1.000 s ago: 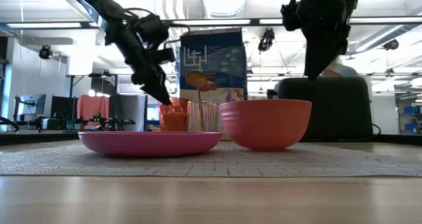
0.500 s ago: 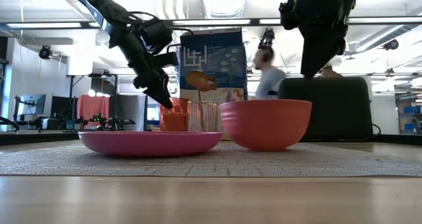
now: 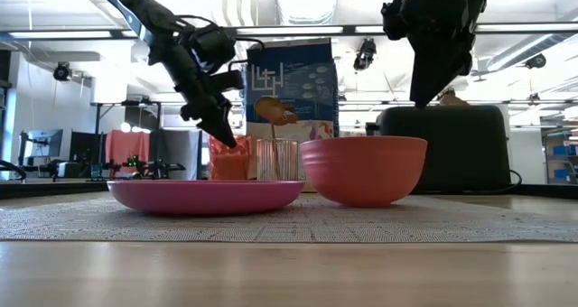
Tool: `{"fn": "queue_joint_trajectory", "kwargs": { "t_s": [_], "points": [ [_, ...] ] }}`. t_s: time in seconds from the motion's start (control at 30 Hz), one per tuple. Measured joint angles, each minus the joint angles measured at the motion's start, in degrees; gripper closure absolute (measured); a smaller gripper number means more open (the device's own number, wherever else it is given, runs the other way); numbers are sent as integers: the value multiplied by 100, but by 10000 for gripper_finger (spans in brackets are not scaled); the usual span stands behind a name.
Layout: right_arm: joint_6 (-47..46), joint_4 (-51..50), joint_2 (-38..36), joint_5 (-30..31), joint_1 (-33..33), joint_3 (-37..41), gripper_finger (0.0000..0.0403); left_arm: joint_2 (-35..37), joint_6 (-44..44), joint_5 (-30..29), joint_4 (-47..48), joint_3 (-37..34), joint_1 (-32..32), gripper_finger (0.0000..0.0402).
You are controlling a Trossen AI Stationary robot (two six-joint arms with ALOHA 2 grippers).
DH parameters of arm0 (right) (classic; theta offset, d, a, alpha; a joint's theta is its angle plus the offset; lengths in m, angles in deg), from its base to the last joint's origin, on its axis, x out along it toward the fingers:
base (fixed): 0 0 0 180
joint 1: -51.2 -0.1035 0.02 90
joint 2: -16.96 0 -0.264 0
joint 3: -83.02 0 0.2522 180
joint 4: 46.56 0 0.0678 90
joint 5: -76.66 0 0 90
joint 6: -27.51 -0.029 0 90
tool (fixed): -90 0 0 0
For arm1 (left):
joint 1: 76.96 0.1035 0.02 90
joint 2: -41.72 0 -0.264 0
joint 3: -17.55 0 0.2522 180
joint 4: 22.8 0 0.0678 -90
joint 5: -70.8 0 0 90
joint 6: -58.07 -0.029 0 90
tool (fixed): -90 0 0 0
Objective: Arrange a breakfast setting
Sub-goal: Put the orange cup with rice to the top of the pink plate on the table mat
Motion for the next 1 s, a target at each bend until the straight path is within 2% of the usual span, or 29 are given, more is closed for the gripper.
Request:
{"fn": "queue_joint_trajectory", "kwargs": {
  "t_s": [0.43, 0.77, 1.0],
  "points": [
    [1, 20, 0, 0, 0, 0, 252, 526, 316, 590, 563, 0, -94, 399],
    [1, 22, 0, 0, 0, 0, 252, 821, 454, 585, 743, 9, -738, 399],
    [1, 22, 0, 0, 0, 0, 252, 832, 462, 559, 1045, 283, -1265, 399]
  ]
}}
